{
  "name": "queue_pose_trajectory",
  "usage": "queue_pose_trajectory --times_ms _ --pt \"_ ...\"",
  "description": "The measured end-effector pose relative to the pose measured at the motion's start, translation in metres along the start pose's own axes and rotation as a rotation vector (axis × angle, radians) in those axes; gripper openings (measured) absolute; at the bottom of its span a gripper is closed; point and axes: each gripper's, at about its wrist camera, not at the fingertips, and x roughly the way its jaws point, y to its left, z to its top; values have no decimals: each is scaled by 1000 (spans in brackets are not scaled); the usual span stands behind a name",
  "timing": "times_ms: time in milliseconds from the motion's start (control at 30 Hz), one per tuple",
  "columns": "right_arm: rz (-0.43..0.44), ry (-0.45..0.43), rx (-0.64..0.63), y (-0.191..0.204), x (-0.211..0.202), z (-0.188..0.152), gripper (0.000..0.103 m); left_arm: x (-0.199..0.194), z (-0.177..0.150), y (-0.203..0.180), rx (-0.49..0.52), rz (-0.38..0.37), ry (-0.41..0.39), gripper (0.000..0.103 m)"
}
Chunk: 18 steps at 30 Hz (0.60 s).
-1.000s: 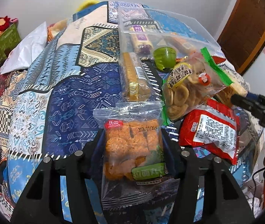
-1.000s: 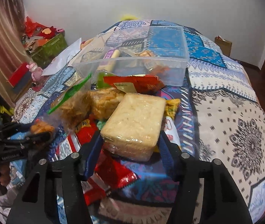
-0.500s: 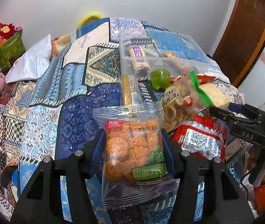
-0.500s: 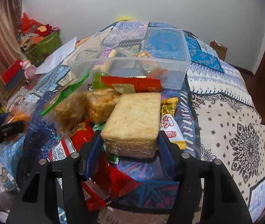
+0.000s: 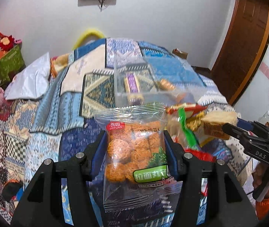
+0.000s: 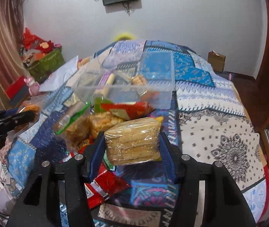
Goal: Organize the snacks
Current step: 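Lower the bread cake into the clear box with the right tool and release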
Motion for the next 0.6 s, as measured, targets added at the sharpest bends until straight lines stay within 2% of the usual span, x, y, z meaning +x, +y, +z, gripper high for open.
queue_pose_trajectory --times_ms 333,600 --pt "-4 -96 2 -5 -25 25 52 2 42 -9 6 -12 -65 56" --pt "14 -154 -1 -4 -13 57 52 21 78 -19 39 -3 -99 56"
